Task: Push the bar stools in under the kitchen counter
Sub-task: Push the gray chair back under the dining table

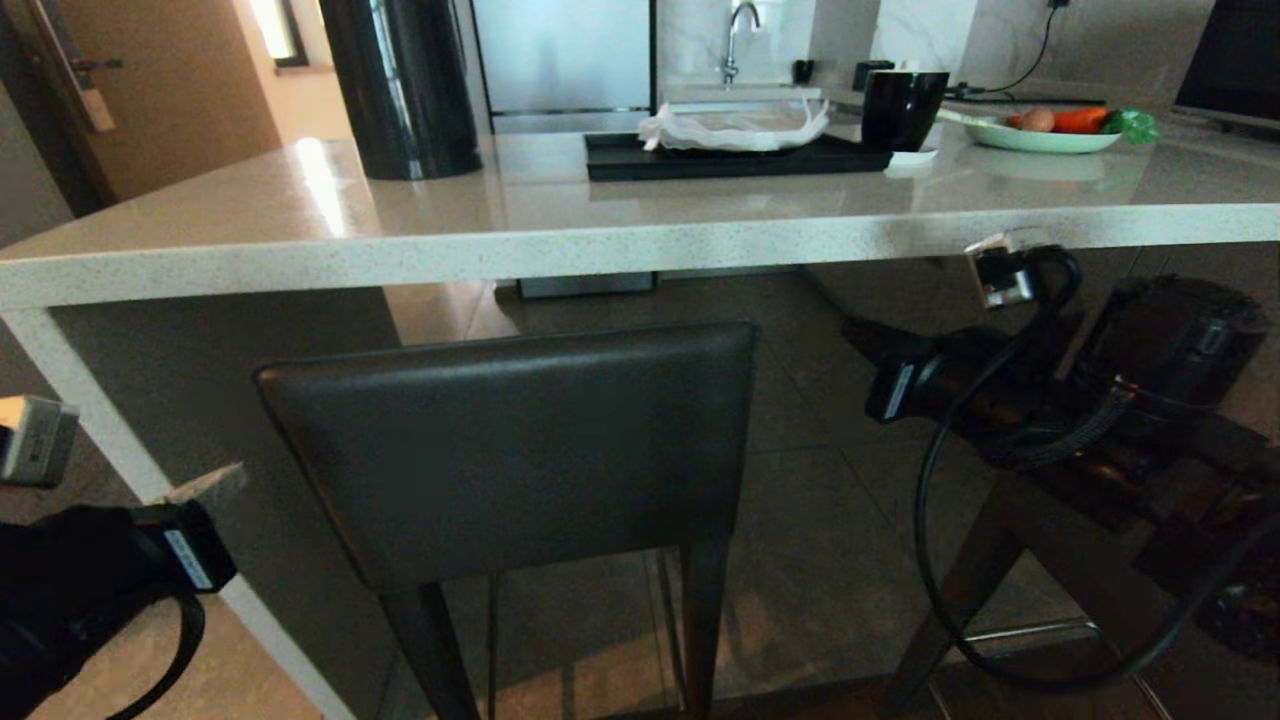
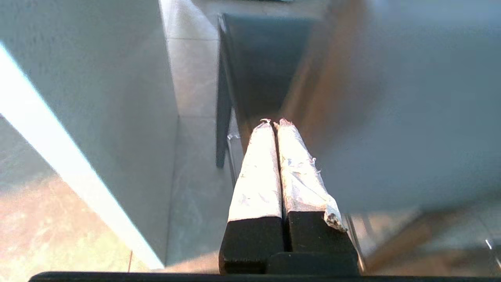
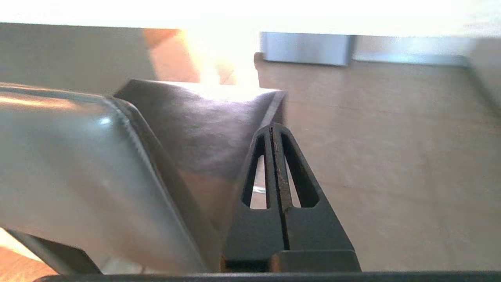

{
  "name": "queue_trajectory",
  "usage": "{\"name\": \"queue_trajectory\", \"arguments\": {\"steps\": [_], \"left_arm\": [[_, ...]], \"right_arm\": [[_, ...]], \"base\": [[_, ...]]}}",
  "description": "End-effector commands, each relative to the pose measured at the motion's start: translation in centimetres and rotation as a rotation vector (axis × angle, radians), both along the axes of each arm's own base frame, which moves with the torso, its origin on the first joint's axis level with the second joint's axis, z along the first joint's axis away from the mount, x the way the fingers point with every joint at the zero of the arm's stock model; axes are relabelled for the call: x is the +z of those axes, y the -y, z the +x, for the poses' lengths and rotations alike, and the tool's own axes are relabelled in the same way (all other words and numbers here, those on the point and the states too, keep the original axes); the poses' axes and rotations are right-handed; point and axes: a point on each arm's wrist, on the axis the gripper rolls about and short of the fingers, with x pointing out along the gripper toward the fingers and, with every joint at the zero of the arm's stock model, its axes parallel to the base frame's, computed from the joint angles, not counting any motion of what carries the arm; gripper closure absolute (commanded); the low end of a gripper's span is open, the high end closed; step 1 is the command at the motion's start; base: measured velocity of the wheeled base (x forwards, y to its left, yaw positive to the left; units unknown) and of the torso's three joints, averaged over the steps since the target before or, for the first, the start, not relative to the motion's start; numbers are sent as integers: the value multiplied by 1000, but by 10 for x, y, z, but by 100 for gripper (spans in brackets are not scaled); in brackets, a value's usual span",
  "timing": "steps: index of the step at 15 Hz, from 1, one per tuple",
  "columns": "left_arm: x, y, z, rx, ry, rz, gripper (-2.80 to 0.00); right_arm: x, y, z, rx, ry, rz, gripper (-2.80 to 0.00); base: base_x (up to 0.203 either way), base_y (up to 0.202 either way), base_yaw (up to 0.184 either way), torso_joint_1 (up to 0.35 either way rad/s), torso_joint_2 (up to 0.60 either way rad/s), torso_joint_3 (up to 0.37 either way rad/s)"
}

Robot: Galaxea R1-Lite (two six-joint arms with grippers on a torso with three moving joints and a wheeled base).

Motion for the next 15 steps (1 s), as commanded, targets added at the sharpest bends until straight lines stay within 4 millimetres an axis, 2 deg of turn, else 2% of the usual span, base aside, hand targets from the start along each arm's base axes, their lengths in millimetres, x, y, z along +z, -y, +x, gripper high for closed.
{"name": "queue_trajectory", "arguments": {"steps": [1,3,5,7,10,15], "left_arm": [[11,-2,-32,-26,90,-8,0],[18,-2,-57,-141,157,-17,0],[16,-3,-81,-233,119,-18,0],[18,-4,-100,-264,94,-24,0],[23,-7,-130,-245,211,-16,0],[9,-10,-180,-192,227,-5,0]], "right_arm": [[27,18,-36,-91,3,8,0],[37,33,-56,-185,-6,9,0],[41,54,-78,-253,13,10,0],[28,72,-106,-291,9,-2,0],[13,97,-154,-346,58,18,0],[-10,126,-232,-479,147,16,0]], "base": [[0,0,0,0,0,0],[0,0,0,0,0,0],[0,0,0,0,0,0],[0,0,0,0,0,0],[0,0,0,0,0,0],[0,0,0,0,0,0]]}}
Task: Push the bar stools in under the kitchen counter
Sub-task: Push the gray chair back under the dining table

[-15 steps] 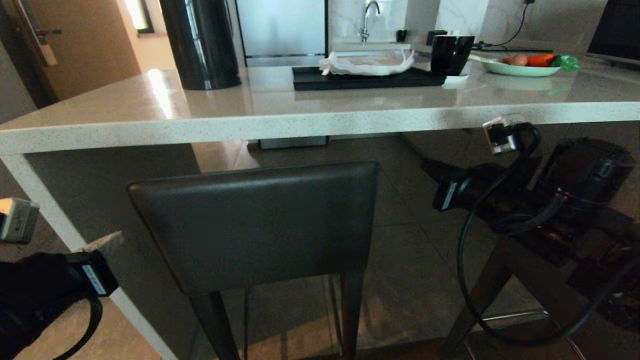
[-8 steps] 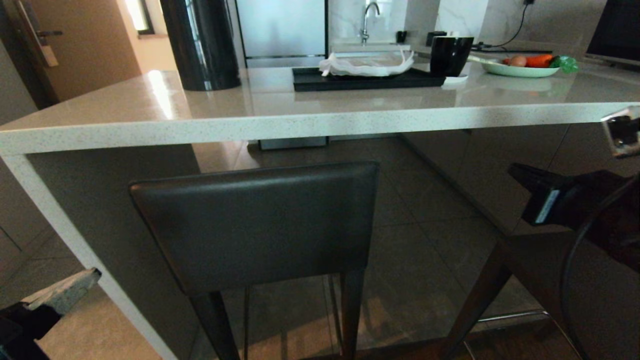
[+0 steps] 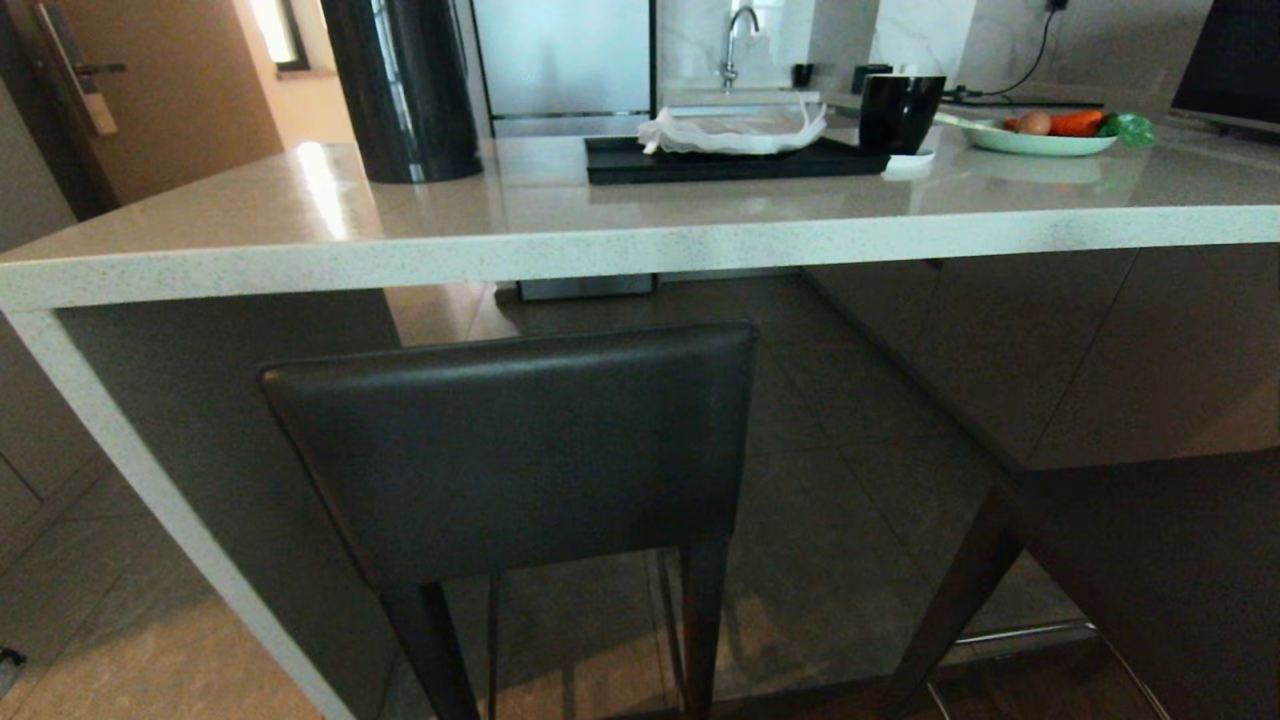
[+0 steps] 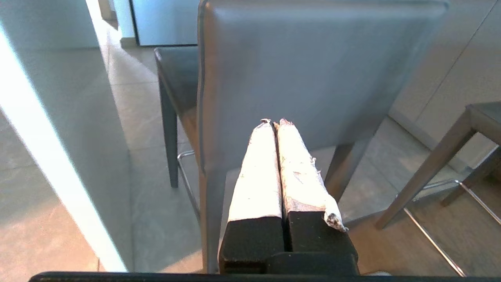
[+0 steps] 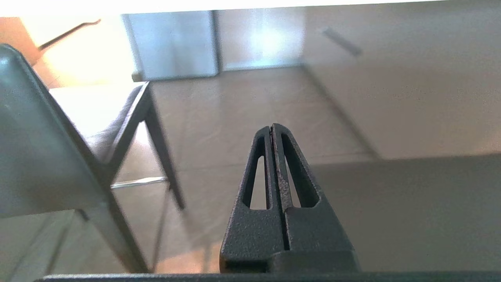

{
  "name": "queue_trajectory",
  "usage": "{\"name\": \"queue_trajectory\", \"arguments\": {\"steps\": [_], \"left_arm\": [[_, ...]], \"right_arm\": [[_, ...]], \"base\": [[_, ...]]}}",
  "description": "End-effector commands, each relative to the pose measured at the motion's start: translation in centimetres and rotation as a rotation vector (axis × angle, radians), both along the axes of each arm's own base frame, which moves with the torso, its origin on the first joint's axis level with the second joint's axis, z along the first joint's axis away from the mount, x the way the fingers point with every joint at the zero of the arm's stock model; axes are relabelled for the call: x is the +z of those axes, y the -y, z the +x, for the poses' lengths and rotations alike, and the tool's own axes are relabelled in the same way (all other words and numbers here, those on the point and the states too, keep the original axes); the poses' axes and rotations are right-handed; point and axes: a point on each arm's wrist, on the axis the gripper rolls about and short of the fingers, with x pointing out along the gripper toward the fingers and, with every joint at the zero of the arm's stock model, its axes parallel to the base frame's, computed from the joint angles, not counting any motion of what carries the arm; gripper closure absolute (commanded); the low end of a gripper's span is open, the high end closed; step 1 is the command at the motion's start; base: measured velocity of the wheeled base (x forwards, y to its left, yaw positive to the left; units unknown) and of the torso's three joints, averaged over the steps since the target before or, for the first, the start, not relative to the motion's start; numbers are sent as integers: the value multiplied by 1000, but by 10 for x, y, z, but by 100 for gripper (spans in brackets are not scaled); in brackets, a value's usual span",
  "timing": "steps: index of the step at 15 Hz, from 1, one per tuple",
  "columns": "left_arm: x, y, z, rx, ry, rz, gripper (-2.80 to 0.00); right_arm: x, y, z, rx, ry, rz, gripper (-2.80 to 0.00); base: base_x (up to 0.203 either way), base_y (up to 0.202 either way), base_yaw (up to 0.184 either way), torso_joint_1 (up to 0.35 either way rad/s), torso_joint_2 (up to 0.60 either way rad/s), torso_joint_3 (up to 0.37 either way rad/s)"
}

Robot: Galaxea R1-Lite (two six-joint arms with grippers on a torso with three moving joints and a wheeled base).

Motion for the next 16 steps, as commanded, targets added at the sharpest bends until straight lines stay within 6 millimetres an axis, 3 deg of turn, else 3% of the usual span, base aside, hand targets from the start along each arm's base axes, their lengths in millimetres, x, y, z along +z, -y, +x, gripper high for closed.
{"name": "queue_trajectory", "arguments": {"steps": [1,4,7,12,16], "left_arm": [[-9,0,-30,22,76,3,0],[-26,0,-41,64,108,83,0],[-48,0,-40,73,107,110,0],[-85,-2,-24,153,-18,119,0],[-97,-2,-18,161,-17,112,0]], "right_arm": [[-8,10,-52,-55,103,5,0],[-28,11,-92,-89,104,-32,0],[-54,9,-110,-78,109,-92,0],[-117,9,-88,-88,-46,-154,0],[-126,7,-87,13,-126,-147,0]], "base": [[0,0,0,0,0,0],[0,0,0,0,0,0],[0,0,0,0,0,0],[0,0,0,0,0,0],[0,0,0,0,0,0]]}}
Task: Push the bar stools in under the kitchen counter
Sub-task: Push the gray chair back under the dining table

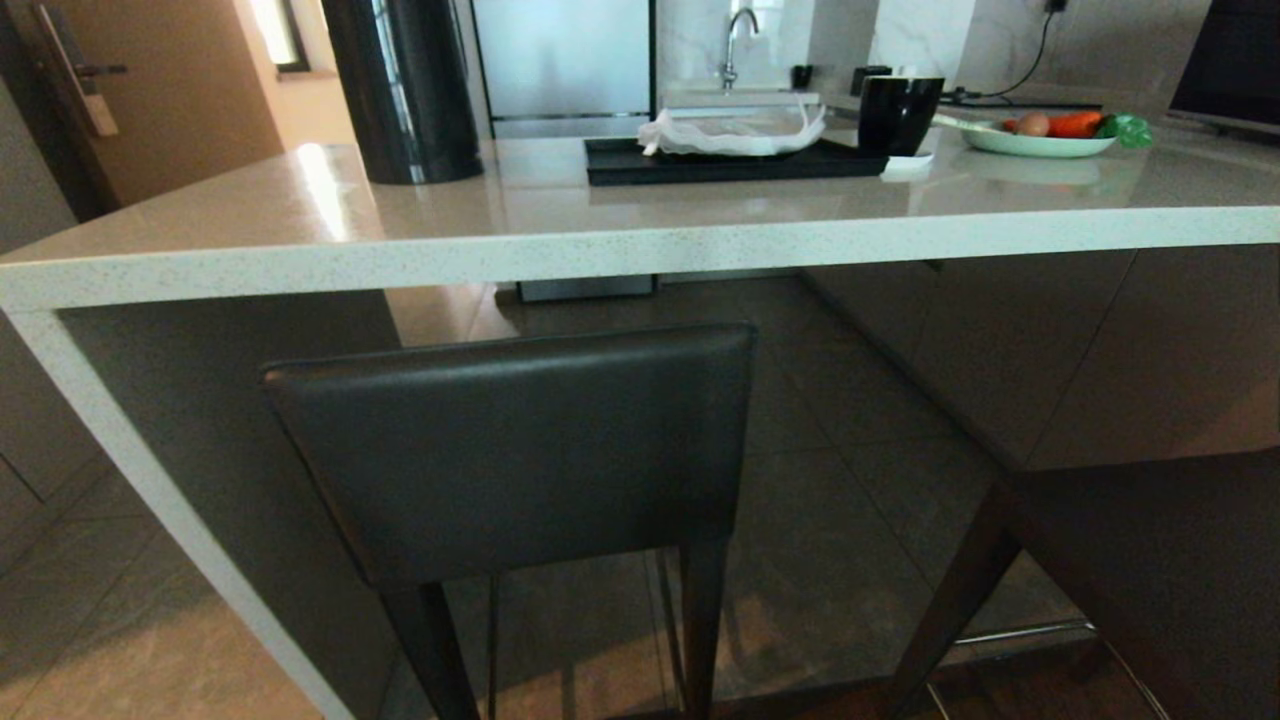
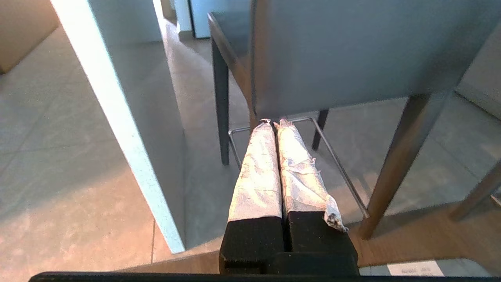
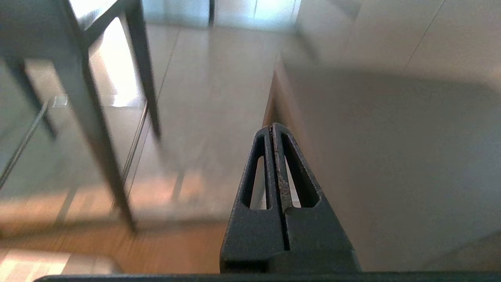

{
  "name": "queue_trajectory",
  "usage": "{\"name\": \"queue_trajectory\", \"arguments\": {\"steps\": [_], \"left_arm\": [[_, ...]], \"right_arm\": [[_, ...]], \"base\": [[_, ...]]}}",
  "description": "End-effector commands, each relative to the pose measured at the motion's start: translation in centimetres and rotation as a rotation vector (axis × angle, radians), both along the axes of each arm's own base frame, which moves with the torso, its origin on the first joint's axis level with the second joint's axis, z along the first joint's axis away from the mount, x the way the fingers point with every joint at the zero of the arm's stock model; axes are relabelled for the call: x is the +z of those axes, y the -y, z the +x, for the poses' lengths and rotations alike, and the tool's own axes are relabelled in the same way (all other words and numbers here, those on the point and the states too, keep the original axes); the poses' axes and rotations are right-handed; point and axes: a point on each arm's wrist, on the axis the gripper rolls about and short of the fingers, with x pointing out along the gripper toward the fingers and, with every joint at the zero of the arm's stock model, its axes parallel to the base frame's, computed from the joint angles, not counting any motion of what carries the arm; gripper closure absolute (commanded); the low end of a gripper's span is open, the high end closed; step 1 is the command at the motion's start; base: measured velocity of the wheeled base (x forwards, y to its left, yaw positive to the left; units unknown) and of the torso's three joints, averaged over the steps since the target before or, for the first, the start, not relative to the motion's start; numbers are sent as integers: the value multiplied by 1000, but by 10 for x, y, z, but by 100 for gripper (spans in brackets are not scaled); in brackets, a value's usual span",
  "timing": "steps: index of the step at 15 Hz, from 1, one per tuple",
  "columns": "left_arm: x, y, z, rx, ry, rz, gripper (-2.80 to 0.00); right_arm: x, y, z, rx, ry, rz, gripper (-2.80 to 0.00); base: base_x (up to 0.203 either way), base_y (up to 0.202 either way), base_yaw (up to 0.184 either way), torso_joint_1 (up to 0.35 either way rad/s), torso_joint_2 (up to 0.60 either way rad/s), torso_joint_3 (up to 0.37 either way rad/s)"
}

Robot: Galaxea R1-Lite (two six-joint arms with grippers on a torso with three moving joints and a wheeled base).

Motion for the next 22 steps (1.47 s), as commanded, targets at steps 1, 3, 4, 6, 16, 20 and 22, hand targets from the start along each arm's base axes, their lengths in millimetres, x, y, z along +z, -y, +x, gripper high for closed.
{"name": "queue_trajectory", "arguments": {"steps": [1,3,4,6,16,20,22], "left_arm": [[-4,-1,1,23,-16,-2,0],[-4,-1,1,33,-19,-10,0],[-4,-1,1,36,-20,-16,0],[-4,-2,1,65,-23,-30,0],[-11,-3,4,120,-36,10,0],[-11,-3,4,120,-38,9,0],[-11,-3,4,121,-39,12,0]], "right_arm": [[-5,0,0,4,-43,40,0],[-5,0,0,5,-41,50,0],[-5,0,0,5,-41,50,0],[-5,0,0,3,-41,51,0],[-5,0,0,1,-41,51,0],[-5,0,0,1,-41,53,0],[-5,0,0,1,-41,53,0]], "base": [[0,0,0,0,0,0],[0,0,0,0,0,0],[0,0,0,0,0,0],[0,0,0,0,0,0],[0,0,0,0,0,0],[0,0,0,0,0,0],[-43,0,1,6,3,1]]}}
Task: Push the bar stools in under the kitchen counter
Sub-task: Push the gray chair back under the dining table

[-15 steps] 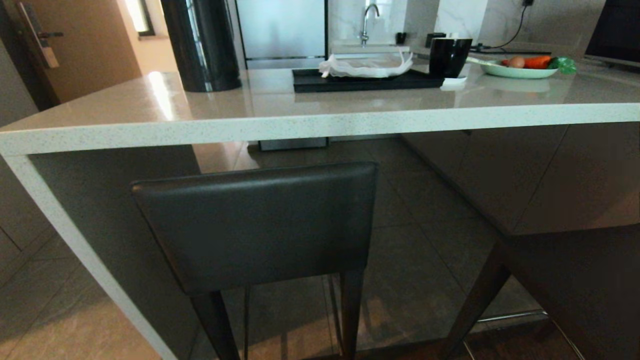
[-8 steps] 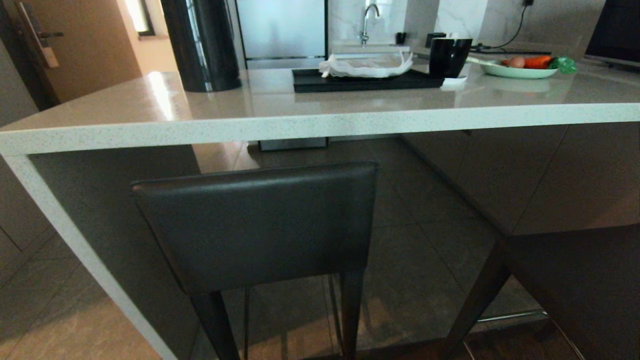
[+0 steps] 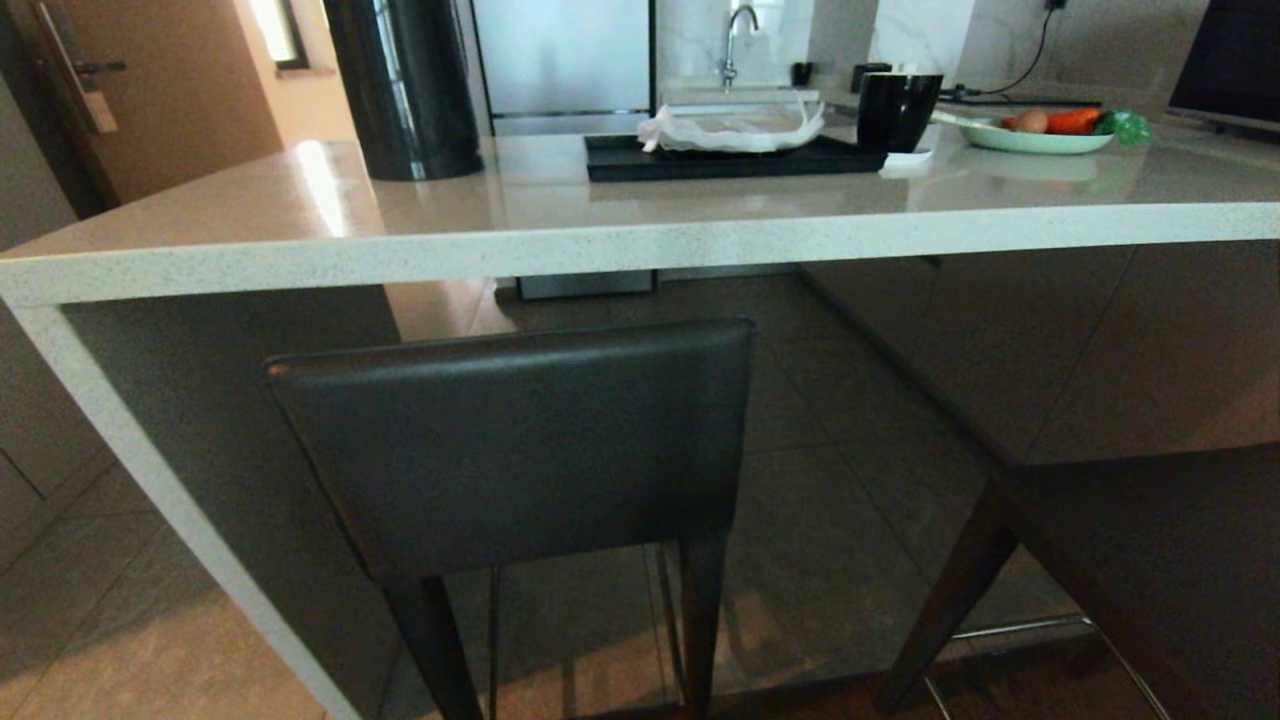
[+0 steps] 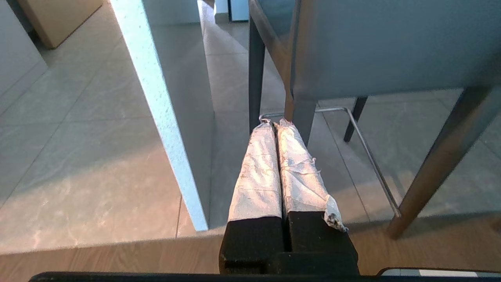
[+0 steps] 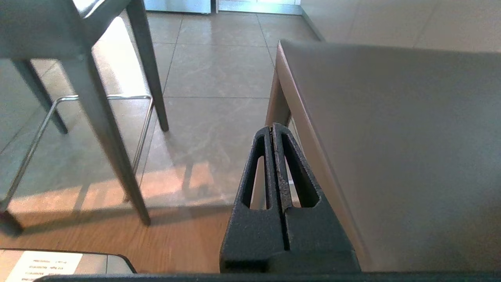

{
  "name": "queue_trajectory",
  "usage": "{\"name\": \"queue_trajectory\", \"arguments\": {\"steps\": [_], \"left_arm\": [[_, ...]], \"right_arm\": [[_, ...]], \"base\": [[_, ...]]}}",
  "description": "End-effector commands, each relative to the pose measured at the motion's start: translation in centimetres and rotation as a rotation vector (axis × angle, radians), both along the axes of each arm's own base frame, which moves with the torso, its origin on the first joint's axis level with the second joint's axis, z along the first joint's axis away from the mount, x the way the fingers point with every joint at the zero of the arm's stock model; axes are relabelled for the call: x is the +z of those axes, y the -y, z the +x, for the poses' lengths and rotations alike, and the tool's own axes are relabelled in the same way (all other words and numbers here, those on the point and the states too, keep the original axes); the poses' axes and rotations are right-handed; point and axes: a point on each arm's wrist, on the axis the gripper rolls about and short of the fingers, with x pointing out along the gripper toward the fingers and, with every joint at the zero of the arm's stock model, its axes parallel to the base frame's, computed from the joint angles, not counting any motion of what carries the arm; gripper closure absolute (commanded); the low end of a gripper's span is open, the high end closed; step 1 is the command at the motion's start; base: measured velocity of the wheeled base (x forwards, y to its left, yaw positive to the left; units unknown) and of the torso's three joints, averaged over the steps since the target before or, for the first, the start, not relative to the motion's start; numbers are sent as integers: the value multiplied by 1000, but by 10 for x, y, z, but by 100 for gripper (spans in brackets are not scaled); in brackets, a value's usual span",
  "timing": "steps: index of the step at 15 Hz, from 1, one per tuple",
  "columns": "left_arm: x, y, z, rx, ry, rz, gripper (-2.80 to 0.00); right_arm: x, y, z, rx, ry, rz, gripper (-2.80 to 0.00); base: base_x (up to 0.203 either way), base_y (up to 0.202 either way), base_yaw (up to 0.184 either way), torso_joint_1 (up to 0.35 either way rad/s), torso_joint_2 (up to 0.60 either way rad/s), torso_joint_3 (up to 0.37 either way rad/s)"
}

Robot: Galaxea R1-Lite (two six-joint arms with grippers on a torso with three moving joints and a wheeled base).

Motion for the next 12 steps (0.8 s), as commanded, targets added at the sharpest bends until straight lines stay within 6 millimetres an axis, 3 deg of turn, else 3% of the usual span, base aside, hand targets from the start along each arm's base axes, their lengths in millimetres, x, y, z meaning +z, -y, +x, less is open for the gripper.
{"name": "queue_trajectory", "arguments": {"steps": [1,12], "left_arm": [[0,0,0,1,-2,1,0],[0,0,0,1,-2,1,0]], "right_arm": [[0,0,0,1,-3,-1,0],[0,0,0,1,-3,-1,0]], "base": [[-170,0,0,7,7,0],[-200,0,-2,1,2,3]]}}
